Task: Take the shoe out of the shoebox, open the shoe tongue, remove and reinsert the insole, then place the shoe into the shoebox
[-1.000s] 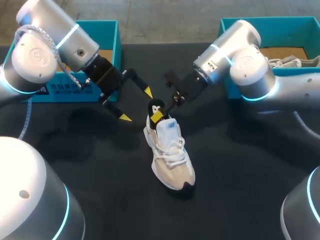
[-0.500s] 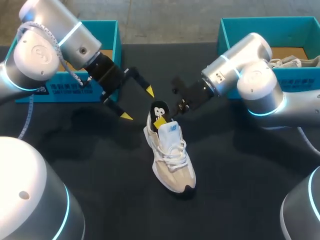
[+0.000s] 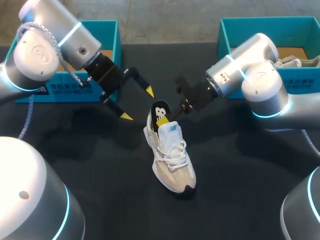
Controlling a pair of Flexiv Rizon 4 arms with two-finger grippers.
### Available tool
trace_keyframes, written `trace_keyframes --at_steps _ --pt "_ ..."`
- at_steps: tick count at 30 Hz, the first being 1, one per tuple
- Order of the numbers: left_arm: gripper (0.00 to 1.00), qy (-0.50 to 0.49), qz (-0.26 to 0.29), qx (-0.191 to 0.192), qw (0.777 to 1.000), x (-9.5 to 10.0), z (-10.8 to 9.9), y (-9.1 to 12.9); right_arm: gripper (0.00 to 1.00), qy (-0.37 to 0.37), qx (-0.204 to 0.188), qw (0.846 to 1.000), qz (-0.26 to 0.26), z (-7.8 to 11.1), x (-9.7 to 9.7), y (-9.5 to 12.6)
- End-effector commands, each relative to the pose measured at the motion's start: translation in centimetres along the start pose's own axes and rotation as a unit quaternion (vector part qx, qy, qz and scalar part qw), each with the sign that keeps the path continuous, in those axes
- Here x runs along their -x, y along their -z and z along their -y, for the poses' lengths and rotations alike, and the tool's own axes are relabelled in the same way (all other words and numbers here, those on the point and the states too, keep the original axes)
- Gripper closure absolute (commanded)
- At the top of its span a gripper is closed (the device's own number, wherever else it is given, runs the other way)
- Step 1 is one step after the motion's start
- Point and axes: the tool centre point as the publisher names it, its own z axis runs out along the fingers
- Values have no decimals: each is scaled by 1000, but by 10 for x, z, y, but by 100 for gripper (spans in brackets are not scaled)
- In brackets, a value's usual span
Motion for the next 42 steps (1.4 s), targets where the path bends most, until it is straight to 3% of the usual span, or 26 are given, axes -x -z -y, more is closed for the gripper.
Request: trace_keyframes --at_steps 1,6,10,11,29,30,31,35,42 --pt "0 -1 1 2 1000 -1 2 1 69 -5 5 1000 2 6 -2 1" --pt "0 -2 -2 3 1000 -1 1 3 72 -18 28 999 -5 8 -3 -1" --pt "0 -3 -1 3 1000 -1 0 4 90 -23 31 999 -3 4 -4 -3" --pt "0 -3 -1 3 1000 -1 0 4 100 -24 31 999 -3 2 -5 -3" --pt "0 -3 0 0 1000 -7 0 3 100 -1 -45 999 -13 -22 2 1" --pt "0 -3 0 0 1000 -7 0 3 96 -1 -45 999 -14 -22 2 1" --pt "0 -3 0 0 1000 -7 1 2 80 -2 -44 999 -16 -22 3 0" --pt "0 -3 0 -1 1000 -7 1 2 70 -8 -22 1000 -12 -15 1 -1" --pt "0 -7 -1 -1 1000 -3 0 5 74 -21 23 1000 -5 -11 -4 -6"
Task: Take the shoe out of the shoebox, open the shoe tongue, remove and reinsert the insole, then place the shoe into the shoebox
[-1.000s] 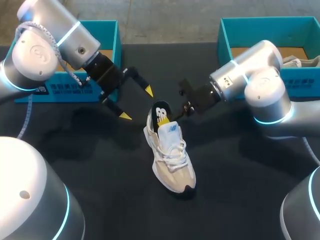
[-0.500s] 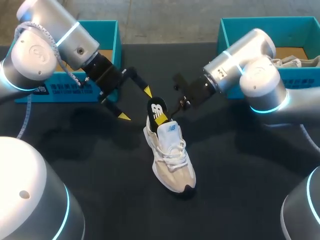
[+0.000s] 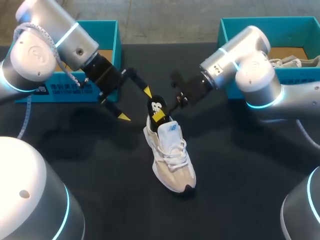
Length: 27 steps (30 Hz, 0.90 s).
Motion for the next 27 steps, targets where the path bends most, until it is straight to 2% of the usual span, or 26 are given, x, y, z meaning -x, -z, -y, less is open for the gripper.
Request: trace_keyframes --at_steps 1,9,17,21,26,27 --pt "0 -3 -1 -1 1000 2 -1 1 75 -6 34 999 8 12 -7 -6" --pt "0 -7 -4 -3 1000 2 -3 3 73 -15 64 998 16 14 -10 -8" --pt "0 -8 -6 -3 1000 4 -5 3 65 -22 67 997 22 18 -10 -1" --pt "0 -7 -5 -3 1000 3 -7 3 66 -25 65 997 25 19 -10 4" --pt "0 -5 -3 -3 1000 1 -8 2 79 -29 61 997 26 21 -7 6" --pt "0 -4 -3 -3 1000 1 -8 2 91 -29 60 997 25 21 -6 6"
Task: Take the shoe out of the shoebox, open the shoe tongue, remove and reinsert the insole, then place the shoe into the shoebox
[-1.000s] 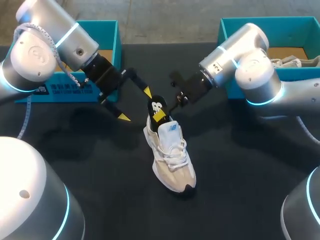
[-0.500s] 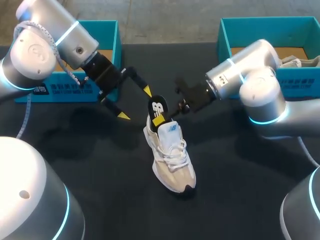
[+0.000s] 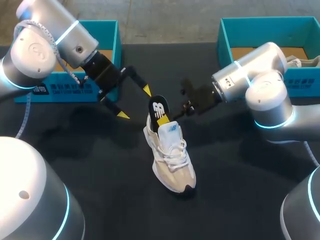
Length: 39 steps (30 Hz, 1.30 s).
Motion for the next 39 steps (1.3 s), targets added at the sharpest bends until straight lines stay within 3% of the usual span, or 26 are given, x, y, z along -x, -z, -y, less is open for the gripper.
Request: trace_keyframes --at_steps 1,16,33,39 --pt "0 0 1 -1 1000 -1 -2 -1 100 -2 -9 1000 -2 0 1 2" --pt "0 6 7 -4 1000 -4 -4 -1 100 -43 -110 992 -40 0 13 0" --pt "0 1 3 -5 1000 -1 -3 -3 100 -63 -102 992 -47 30 4 -14" --pt "0 1 2 -5 1000 0 -2 -5 98 -67 -103 991 -45 32 3 -15"
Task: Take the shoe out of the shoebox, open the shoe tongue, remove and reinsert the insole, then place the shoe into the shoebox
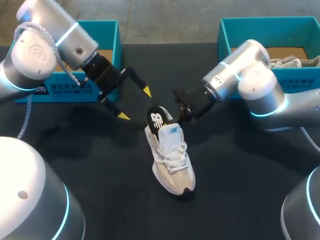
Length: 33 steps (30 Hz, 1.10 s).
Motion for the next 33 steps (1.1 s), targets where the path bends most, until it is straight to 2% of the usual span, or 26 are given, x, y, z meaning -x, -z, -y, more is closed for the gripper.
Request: trace_keyframes --at_steps 1,3,4,6,9,14,19,21,26,33 --pt "0 0 -1 1 1000 1 0 -1 95 -2 0 1000 6 4 -2 -3" --pt "0 0 -1 2 1000 1 1 0 91 -3 -1 1000 10 5 -1 -3" --pt "0 0 -1 2 1000 0 1 0 83 -1 2 1000 12 4 -1 -2" --pt "0 0 -2 3 1000 0 1 0 75 3 2 1000 18 0 -2 0" --pt "0 0 -2 4 1000 0 1 1 68 9 1 1000 25 -5 -5 4" --pt "0 0 -2 5 1000 0 1 2 67 18 2 999 37 -13 -9 11" --pt "0 0 -2 6 1000 1 0 3 69 23 1 999 43 -19 -10 16" --pt "0 0 -2 6 1000 1 -1 3 73 25 0 999 43 -21 -8 17" --pt "0 -1 -4 7 1000 1 -2 2 100 24 -8 999 39 -23 -3 15" --pt "0 -2 -8 12 1000 2 0 1 100 16 -15 999 35 -12 0 9"
